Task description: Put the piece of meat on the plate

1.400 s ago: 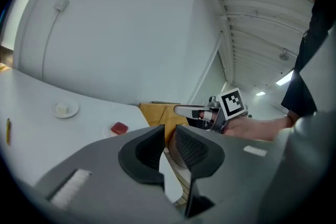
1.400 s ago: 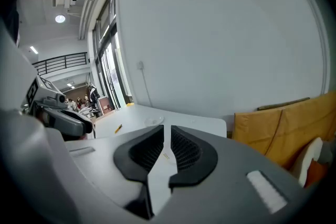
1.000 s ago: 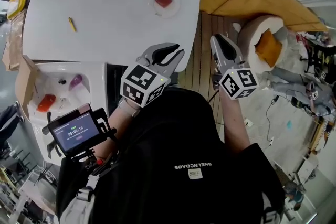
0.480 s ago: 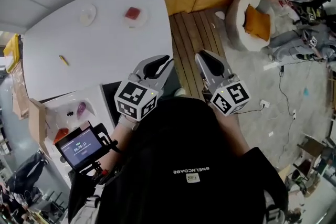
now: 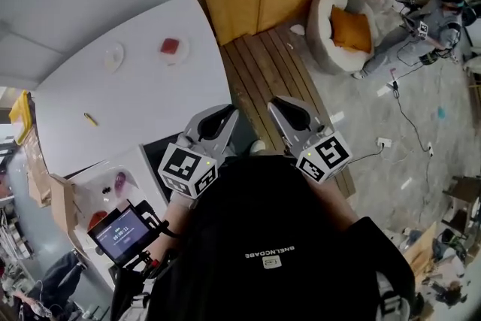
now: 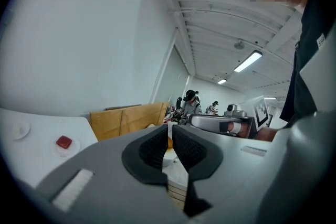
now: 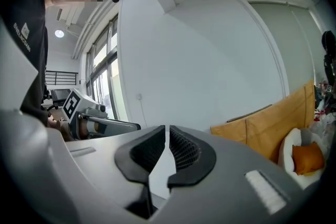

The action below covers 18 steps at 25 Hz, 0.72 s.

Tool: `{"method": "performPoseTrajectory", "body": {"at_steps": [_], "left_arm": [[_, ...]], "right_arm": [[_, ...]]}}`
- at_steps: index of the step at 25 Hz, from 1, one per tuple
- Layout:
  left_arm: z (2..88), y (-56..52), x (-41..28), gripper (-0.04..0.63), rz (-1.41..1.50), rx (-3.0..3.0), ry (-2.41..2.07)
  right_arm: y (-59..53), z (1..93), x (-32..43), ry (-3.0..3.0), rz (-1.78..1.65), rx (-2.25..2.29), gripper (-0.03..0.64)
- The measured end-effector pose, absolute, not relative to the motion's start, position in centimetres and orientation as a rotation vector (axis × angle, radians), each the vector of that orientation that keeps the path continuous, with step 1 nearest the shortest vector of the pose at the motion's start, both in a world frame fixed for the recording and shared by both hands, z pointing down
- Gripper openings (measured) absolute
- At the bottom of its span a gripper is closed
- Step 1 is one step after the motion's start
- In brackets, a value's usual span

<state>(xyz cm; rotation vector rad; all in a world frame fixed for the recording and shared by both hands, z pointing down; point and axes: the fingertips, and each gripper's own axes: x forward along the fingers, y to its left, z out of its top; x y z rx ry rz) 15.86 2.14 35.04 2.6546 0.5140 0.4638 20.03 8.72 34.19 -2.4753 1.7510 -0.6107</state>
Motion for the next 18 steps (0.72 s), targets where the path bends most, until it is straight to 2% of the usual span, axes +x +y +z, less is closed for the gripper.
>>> {"method": "performPoseTrajectory", "body": {"at_steps": [3, 18], "left_arm": [[35.15, 2.54, 15.70, 0.046, 0.476, 2.653, 0.521], [35.42, 2.21, 15.86, 0.048, 0.493, 2.655, 0.498]], "right_arm": [[9.03, 34.24, 19.73, 1.760, -0.619, -2.479, 0.014], [9.46, 35.10, 20.21, 1.749, -0.679, -2.474, 0.015]]}}
